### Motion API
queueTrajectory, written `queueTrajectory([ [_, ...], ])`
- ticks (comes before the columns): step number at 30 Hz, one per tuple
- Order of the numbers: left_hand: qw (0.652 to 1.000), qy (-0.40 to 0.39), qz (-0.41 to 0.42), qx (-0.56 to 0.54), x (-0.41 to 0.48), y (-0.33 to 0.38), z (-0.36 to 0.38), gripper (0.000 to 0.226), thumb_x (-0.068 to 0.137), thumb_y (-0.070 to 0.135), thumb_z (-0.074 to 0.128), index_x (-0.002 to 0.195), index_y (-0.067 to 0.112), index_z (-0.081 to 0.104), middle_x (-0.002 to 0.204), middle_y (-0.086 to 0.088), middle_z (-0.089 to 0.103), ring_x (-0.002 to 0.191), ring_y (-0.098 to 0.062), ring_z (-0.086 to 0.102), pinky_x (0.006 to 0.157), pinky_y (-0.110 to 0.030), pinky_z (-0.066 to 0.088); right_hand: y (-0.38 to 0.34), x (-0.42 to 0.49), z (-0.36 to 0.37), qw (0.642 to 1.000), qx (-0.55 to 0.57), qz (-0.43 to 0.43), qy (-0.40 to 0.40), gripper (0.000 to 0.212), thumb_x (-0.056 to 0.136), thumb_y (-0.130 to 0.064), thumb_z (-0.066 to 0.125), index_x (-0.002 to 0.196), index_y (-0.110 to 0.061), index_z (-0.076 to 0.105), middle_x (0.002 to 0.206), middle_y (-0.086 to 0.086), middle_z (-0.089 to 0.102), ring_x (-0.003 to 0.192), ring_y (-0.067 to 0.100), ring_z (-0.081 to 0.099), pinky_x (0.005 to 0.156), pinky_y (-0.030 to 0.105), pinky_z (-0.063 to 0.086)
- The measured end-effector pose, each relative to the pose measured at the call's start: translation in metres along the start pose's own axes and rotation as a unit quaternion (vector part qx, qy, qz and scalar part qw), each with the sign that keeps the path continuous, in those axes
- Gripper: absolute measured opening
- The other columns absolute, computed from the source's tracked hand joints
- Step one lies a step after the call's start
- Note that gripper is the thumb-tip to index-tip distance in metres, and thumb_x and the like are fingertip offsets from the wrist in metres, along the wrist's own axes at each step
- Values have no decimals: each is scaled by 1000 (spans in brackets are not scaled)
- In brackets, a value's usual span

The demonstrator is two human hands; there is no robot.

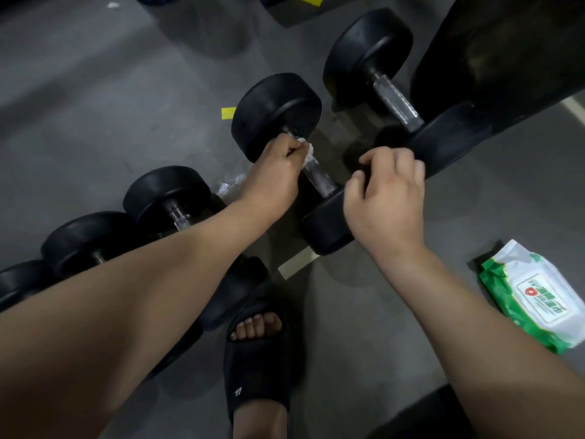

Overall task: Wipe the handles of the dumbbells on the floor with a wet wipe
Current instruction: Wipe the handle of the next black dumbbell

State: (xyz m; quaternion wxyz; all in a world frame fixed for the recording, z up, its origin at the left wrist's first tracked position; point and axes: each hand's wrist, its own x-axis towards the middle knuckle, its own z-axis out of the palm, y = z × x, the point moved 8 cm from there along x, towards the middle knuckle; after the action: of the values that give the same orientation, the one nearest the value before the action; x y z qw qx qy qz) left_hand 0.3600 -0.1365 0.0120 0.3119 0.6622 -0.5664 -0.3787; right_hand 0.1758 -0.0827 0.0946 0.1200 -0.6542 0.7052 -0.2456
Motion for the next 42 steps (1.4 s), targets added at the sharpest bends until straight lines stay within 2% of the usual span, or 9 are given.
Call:
queueTrajectory([
  [3,1000,-12,15,-1,7,6,8,19,98,47,54,94,30,61,104,3,60,95,-14,62,90,-45,52,-13,-10,6,996,-34,-76,-23,21,90,-28,57,105,-15,63,107,3,55,103,27,46,90,38,41],
  [8,998,-15,-9,-55,11,14,17,13,93,40,63,84,30,64,97,-3,63,93,-21,62,97,-54,49,13,4,8,999,-15,-32,-20,26,94,-33,47,104,-17,64,113,1,53,112,27,41,99,40,39],
  [11,988,-134,77,-26,-5,24,49,7,99,18,59,94,22,63,107,-7,61,108,-24,61,104,-51,47,24,15,7,1000,9,-7,-17,27,93,-31,45,110,-17,61,115,2,52,112,26,42,101,44,40],
  [14,976,-161,145,19,-7,30,54,9,99,20,56,93,26,59,111,2,60,107,-13,60,98,-43,51,28,18,6,1000,25,-6,-8,27,91,-29,45,110,-15,58,116,5,50,109,25,43,101,43,40],
  [20,992,3,89,87,19,18,10,22,85,44,70,72,28,62,77,0,63,83,-21,61,92,-52,50,24,9,7,999,24,-11,26,18,89,-26,50,100,-12,57,109,5,51,104,26,45,97,40,41],
  [23,988,36,114,94,12,22,13,22,93,33,68,78,20,59,80,1,63,83,-15,62,90,-45,51,22,9,8,999,22,-9,21,18,89,-26,50,99,-13,57,109,4,51,105,25,44,97,38,40],
  [28,982,-25,147,117,4,29,33,21,102,13,51,113,6,67,104,7,46,92,-10,48,85,-29,44,31,17,8,998,53,13,10,14,89,-28,49,96,-17,55,108,1,50,106,24,44,97,42,42],
  [37,996,-14,89,16,14,15,35,24,103,26,56,97,4,62,79,16,48,76,6,52,81,-31,51,37,25,9,995,79,39,-38,13,88,-31,48,95,-22,53,110,-5,45,109,21,40,98,42,42],
  [42,997,-12,2,-81,15,10,39,26,97,33,62,76,25,50,69,13,51,75,-8,56,84,-45,51,39,29,9,993,80,43,-79,9,89,-31,48,95,-25,52,112,-6,45,112,20,39,100,41,41],
])
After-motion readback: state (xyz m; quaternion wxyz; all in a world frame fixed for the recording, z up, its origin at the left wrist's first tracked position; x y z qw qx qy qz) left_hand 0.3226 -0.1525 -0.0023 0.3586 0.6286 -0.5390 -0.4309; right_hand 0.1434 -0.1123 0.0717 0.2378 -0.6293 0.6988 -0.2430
